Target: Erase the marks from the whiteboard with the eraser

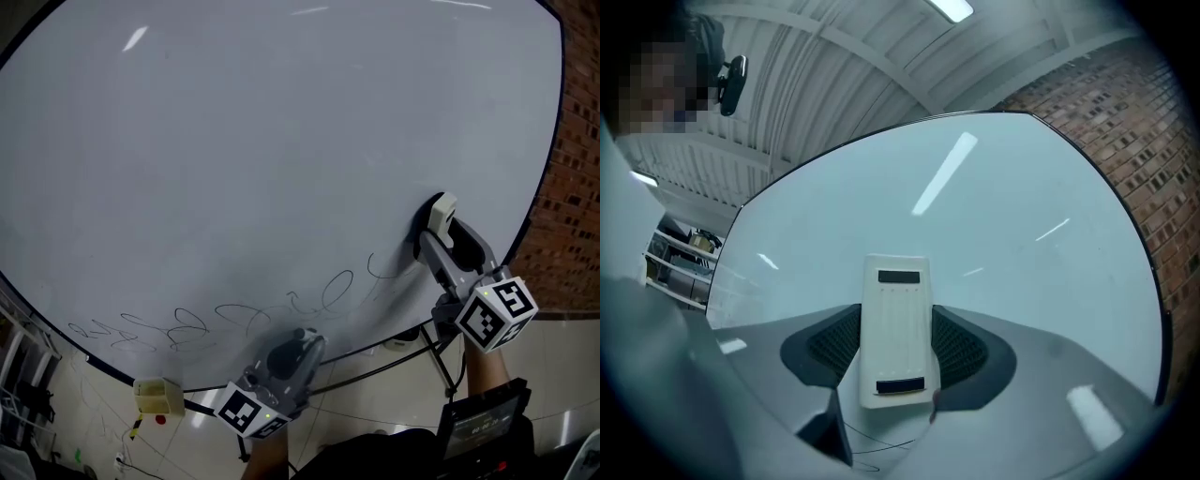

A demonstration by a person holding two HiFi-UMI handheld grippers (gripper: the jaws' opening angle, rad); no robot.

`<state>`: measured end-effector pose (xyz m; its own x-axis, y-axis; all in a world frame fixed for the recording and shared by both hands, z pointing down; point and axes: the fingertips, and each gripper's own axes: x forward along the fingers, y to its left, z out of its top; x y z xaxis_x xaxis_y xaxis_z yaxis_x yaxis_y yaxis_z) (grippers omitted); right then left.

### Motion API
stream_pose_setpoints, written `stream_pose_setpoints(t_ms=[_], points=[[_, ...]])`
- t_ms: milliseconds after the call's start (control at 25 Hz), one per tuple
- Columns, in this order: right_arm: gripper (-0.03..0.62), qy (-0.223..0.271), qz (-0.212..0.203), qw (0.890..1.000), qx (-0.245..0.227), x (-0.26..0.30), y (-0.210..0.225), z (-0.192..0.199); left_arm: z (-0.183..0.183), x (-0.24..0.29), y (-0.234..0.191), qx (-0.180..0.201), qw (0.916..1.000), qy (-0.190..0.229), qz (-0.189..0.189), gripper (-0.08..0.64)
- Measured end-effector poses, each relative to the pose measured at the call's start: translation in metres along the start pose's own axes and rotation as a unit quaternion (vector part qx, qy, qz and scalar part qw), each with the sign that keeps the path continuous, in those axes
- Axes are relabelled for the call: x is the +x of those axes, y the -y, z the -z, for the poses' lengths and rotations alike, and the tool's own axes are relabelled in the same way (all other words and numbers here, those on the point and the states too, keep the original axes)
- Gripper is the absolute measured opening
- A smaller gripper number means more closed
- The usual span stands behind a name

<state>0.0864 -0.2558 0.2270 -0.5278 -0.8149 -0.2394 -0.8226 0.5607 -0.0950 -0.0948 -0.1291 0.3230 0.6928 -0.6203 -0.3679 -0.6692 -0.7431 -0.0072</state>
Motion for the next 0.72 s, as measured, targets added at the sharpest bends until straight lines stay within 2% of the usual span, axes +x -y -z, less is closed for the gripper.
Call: stream_pose_setpoints(t_ms=[80,200,520,720], points=[[0.239,0.003,0.001,1.000,0.004,-0.003,0.001,0.005,-0.001,0.001,-0.001,-0.002,1.0000,0.003,0.002,0.057],[0.239,-0.020,0.006,1.000,0.007,-0.007,0.005,0.032,0.001,0.005,-0.001,-0.002,1.0000,0.001,0.005,0.057],[0.239,-0.131,0.028,0.989,0.059,-0.035,0.020,0.164,0.007,0.013,0.002,-0.004,0.9998,-0.008,0.016,0.057],[0.239,-0.177,0.040,0.980,0.077,-0.048,0.027,0.212,0.008,0.015,0.004,-0.007,0.9997,-0.009,0.020,0.057]])
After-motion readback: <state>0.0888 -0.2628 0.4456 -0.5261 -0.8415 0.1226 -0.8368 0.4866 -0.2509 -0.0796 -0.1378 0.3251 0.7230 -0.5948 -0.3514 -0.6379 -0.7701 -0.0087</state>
